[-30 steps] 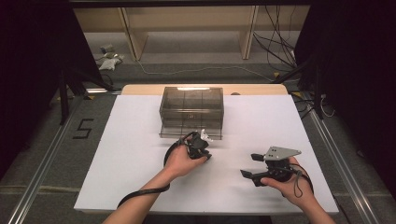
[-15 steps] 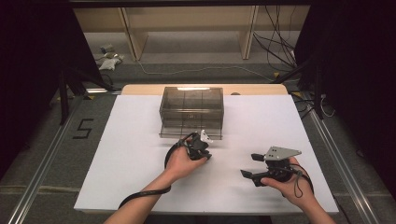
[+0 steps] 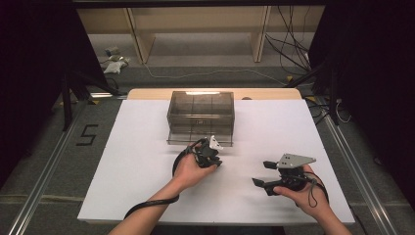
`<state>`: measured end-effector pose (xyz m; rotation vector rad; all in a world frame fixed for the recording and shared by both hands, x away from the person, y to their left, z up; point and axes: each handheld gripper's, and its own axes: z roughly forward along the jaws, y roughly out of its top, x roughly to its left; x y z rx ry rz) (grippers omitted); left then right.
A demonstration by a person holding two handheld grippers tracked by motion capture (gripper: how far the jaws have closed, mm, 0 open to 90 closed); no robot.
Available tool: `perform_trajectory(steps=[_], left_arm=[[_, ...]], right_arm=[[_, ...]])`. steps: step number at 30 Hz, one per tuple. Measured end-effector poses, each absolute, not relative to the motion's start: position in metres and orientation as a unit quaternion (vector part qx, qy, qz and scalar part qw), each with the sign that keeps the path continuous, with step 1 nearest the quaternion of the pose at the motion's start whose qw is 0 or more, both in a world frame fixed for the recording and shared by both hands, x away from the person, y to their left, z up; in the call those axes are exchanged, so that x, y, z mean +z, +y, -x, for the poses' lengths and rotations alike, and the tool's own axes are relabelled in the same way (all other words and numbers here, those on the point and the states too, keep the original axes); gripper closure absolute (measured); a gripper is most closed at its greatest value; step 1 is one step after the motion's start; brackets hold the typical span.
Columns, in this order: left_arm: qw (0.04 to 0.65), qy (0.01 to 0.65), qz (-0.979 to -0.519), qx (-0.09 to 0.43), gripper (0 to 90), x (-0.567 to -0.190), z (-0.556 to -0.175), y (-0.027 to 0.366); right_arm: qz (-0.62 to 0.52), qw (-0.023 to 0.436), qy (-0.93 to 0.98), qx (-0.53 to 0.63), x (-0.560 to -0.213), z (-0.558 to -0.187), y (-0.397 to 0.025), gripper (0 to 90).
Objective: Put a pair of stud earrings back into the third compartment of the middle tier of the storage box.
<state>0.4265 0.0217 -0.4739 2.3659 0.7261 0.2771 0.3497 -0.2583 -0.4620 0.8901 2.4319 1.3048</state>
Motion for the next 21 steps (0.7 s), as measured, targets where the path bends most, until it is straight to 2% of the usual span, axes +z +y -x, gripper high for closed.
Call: perform_trajectory(steps=[6, 21], left_arm=[[0.326, 0.253, -0.903, 0.115, 80.0, -0.47, -0.426, 0.024], [0.346, 0.256, -0.894, 0.126, 80.1, -0.456, -0.423, 0.026]], right_arm=[[-0.305, 0.12, 0.832, 0.447, -0.462, -0.35, -0.258, 23.6], [-0.306, 0.121, 0.832, 0.446, -0.462, -0.35, -0.259, 23.5]])
